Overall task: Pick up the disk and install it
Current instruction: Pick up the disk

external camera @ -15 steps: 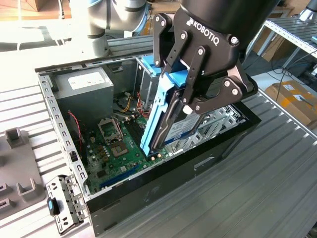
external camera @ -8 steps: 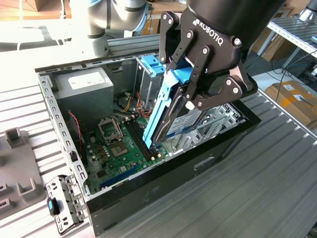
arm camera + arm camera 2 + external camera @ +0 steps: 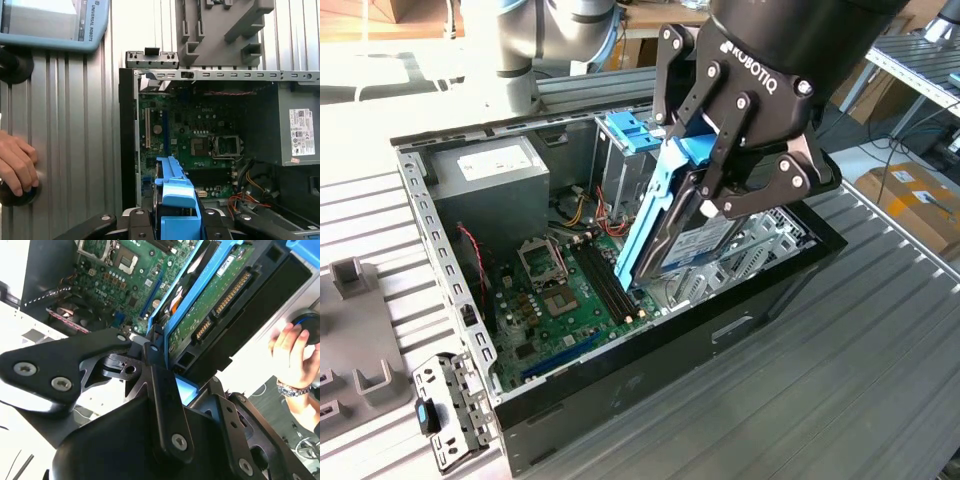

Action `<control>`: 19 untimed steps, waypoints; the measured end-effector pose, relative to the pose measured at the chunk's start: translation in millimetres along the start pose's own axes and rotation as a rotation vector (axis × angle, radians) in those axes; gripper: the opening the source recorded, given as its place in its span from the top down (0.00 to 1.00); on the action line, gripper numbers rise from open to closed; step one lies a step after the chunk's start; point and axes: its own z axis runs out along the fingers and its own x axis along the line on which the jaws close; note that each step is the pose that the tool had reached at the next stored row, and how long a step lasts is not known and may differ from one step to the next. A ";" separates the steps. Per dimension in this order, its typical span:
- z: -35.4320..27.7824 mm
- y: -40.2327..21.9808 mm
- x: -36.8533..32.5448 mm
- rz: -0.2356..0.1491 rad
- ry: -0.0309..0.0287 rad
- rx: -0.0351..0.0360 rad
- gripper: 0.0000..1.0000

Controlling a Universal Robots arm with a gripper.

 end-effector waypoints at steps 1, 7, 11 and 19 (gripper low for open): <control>0.1 -5.6 -0.2 0.001 0.0000 -0.0006 0.63; 1.2 -27.3 -1.1 0.003 0.0000 -0.0032 0.63; 1.5 -35.4 -1.4 0.003 0.0000 -0.0038 0.63; 2.0 -53.9 -2.0 0.003 0.0000 -0.0054 0.63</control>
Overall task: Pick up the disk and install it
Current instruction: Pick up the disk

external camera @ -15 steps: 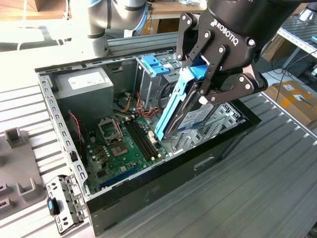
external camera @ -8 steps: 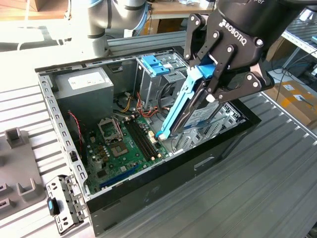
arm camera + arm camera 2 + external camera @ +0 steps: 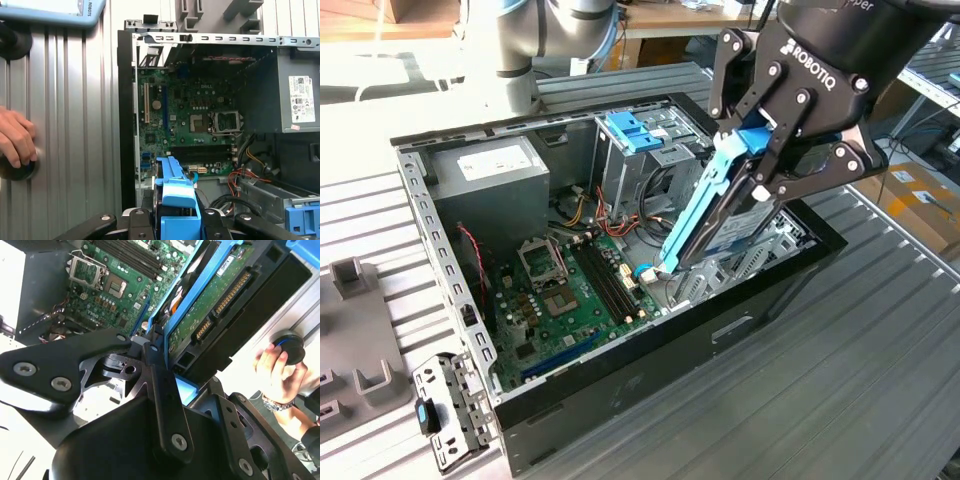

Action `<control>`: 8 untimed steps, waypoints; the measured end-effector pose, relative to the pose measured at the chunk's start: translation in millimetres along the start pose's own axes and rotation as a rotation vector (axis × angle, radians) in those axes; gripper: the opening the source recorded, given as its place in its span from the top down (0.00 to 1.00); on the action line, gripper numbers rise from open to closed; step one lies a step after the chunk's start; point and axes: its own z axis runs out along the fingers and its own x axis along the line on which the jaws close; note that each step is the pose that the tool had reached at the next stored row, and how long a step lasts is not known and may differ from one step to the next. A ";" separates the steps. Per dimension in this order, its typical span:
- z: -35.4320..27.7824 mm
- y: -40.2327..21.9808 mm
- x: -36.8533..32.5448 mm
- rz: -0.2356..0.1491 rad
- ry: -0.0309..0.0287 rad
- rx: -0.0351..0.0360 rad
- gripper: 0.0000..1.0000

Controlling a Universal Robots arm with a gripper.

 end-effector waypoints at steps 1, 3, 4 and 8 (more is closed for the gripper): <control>0.1 -4.0 -0.2 0.000 0.0000 -0.0005 0.63; 0.1 -9.6 -0.4 0.000 0.0002 -0.0012 0.63; 0.2 -11.9 -0.5 0.000 0.0001 -0.0015 0.63; 0.4 -23.2 -1.0 0.000 0.0004 -0.0029 0.63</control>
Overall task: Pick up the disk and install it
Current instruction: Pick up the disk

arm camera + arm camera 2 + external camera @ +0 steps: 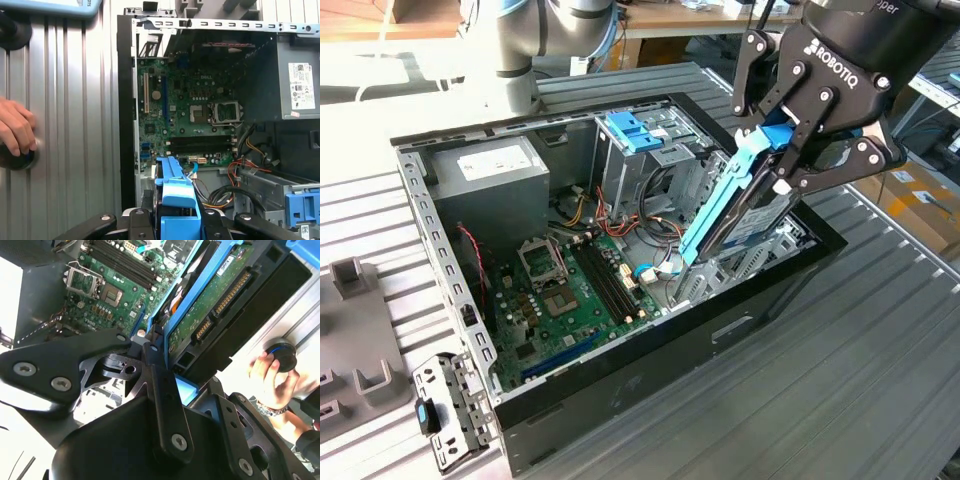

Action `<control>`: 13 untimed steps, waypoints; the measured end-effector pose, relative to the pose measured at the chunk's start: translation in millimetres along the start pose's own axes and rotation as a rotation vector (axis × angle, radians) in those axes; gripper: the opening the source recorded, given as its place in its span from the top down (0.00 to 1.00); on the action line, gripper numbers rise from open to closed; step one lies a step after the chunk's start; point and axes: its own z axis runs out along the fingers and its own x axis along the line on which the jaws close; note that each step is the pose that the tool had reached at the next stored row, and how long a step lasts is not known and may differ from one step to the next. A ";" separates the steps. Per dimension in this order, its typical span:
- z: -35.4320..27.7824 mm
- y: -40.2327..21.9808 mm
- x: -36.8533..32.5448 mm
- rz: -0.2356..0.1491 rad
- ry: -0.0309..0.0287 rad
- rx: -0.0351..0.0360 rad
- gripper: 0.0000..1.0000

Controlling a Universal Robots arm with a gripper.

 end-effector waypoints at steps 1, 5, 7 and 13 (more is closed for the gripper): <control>0.2 -3.3 -0.1 0.000 -0.0001 -0.0003 0.63; 0.6 -18.2 -0.8 0.000 -0.0001 -0.0017 0.63; 0.7 -22.5 -1.0 0.000 -0.0001 -0.0022 0.63; 4.3 -44.9 -1.8 0.001 0.0000 -0.0040 0.63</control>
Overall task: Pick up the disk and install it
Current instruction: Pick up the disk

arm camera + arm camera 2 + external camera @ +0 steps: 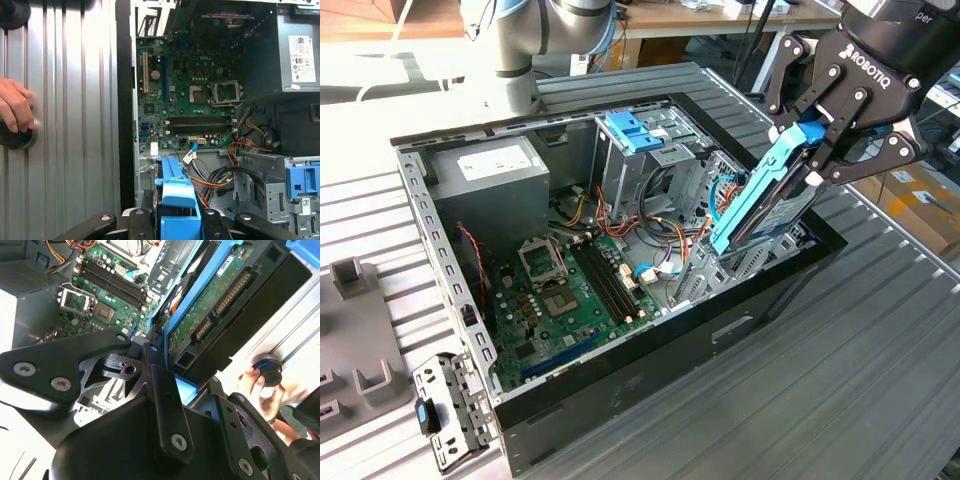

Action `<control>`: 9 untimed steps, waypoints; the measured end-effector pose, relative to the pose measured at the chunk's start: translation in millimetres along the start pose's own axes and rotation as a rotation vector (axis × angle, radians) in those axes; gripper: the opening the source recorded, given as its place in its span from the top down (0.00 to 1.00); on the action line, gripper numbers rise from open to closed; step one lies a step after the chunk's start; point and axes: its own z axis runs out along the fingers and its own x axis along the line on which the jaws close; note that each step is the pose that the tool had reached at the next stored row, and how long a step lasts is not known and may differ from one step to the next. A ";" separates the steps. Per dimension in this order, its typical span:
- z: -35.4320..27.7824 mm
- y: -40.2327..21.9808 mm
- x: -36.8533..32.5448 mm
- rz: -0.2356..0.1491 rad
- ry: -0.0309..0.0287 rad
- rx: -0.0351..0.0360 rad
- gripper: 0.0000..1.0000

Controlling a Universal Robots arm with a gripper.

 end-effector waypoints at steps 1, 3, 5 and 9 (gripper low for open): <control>0.8 -0.9 0.0 0.000 0.0000 -0.0001 0.63; 2.8 -3.1 -0.1 -0.001 -0.0001 -0.0004 0.63; 4.1 -4.7 -0.2 -0.013 0.0002 -0.0015 0.63; 5.4 -10.0 -1.0 -0.046 -0.0024 -0.0049 0.63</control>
